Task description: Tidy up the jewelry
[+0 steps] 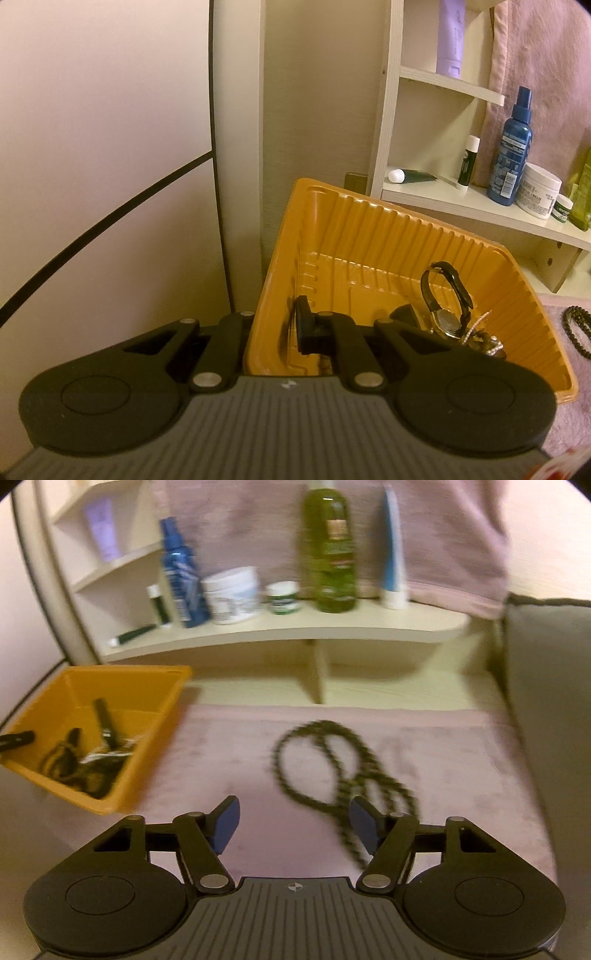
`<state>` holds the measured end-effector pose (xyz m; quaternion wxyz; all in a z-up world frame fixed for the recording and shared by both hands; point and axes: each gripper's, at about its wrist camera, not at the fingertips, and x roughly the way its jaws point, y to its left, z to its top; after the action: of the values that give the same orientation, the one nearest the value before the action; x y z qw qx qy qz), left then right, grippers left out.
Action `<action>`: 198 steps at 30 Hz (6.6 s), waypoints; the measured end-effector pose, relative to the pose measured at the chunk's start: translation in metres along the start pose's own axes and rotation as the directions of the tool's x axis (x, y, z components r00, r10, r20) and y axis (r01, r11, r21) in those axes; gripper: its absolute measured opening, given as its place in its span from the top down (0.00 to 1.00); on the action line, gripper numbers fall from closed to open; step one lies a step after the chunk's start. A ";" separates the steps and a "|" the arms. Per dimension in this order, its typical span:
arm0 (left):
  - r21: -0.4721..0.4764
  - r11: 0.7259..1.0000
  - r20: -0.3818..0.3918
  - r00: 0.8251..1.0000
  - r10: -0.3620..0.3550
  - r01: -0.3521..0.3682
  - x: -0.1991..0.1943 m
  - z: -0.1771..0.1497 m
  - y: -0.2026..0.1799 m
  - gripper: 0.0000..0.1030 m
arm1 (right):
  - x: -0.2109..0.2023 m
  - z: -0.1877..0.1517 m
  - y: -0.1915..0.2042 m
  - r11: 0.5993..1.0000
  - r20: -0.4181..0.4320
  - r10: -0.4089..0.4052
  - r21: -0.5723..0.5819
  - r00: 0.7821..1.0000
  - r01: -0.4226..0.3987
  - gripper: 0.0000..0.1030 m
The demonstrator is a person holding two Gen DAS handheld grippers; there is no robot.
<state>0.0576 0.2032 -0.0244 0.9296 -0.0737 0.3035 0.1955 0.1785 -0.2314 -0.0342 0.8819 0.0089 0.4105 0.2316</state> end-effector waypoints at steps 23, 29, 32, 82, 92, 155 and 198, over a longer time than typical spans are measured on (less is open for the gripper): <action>0.013 1.000 -0.003 1.000 0.002 -0.002 0.001 0.001 0.001 0.92 | 0.047 0.001 -0.022 0.994 -0.069 -0.074 -0.087 0.995 0.068 0.27; 0.012 1.000 -0.004 1.000 0.002 -0.002 0.002 0.001 0.001 0.92 | 0.060 -0.003 -0.015 0.990 -0.079 -0.065 -0.127 0.995 0.054 0.27; 0.012 1.000 -0.005 1.000 0.003 -0.003 0.002 0.000 0.001 0.91 | 0.061 -0.004 -0.012 0.989 -0.074 -0.052 -0.143 0.996 0.041 0.30; 0.016 1.000 -0.004 1.000 -0.003 0.003 0.000 0.000 0.002 0.92 | 0.042 0.012 -0.008 0.985 0.009 -0.062 -0.160 0.998 0.063 0.93; 0.017 1.000 -0.001 1.000 -0.005 0.005 -0.001 0.002 0.001 0.92 | -0.008 0.043 -0.012 0.993 0.141 -0.036 -0.108 0.989 0.052 0.93; -0.042 0.998 0.019 0.998 -0.053 0.054 -0.005 -0.003 0.012 0.92 | 0.075 0.079 0.249 0.844 -0.111 0.472 -0.231 0.874 -0.485 0.93; -0.049 0.998 -0.027 0.999 0.047 -0.048 -0.042 -0.005 0.020 0.47 | -0.020 -0.006 0.114 0.992 0.013 0.098 -0.077 0.995 -0.097 0.32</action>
<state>0.0158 0.2069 -0.0037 0.9186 -0.0920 0.3124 0.2241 0.1171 -0.1390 -0.0004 0.8727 -0.0027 0.3932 0.2896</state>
